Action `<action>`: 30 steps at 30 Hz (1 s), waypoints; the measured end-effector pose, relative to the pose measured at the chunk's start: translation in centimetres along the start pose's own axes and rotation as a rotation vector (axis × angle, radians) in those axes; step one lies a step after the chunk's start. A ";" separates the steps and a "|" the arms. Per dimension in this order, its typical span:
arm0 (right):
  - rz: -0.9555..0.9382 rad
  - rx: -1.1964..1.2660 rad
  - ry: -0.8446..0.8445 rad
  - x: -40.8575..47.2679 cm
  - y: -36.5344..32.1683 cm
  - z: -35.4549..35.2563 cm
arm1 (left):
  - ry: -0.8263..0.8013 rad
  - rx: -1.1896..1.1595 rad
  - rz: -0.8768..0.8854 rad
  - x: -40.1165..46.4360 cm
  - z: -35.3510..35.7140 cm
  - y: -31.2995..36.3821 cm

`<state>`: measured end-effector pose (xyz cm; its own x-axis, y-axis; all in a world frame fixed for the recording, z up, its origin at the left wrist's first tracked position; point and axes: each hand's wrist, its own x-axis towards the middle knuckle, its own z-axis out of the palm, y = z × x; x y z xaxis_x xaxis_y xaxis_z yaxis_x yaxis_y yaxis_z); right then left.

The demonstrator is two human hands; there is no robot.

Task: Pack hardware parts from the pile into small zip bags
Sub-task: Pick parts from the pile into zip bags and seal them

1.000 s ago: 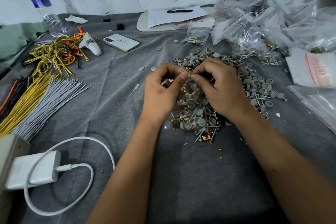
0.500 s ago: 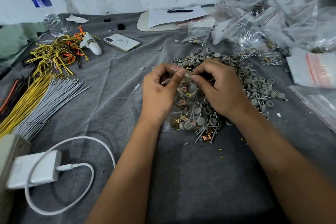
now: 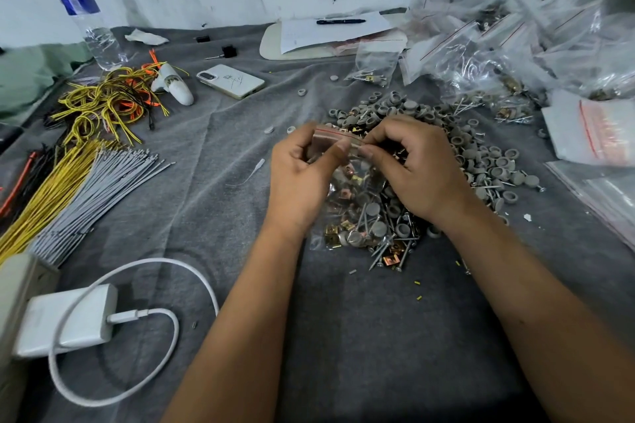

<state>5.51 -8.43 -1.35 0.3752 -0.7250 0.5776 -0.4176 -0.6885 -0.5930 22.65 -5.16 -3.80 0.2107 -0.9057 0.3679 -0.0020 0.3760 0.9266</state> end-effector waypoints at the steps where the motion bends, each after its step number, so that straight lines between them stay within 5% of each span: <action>1: -0.004 0.009 0.003 0.0 0.0 -0.1 | -0.005 -0.009 -0.013 0.0 0.0 0.0; 7: 0.010 0.027 -0.004 -0.1 0.2 -0.1 | -0.072 -0.022 -0.001 0.2 0.3 0.0; 30: 0.131 0.164 0.080 -0.1 0.9 -0.6 | 0.156 -0.166 -0.101 -0.1 0.2 1.1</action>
<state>4.63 -8.98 -1.65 0.2574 -0.8093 0.5280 -0.3161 -0.5869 -0.7454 22.42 -4.67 -2.82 0.3499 -0.9039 0.2462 0.1848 0.3242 0.9278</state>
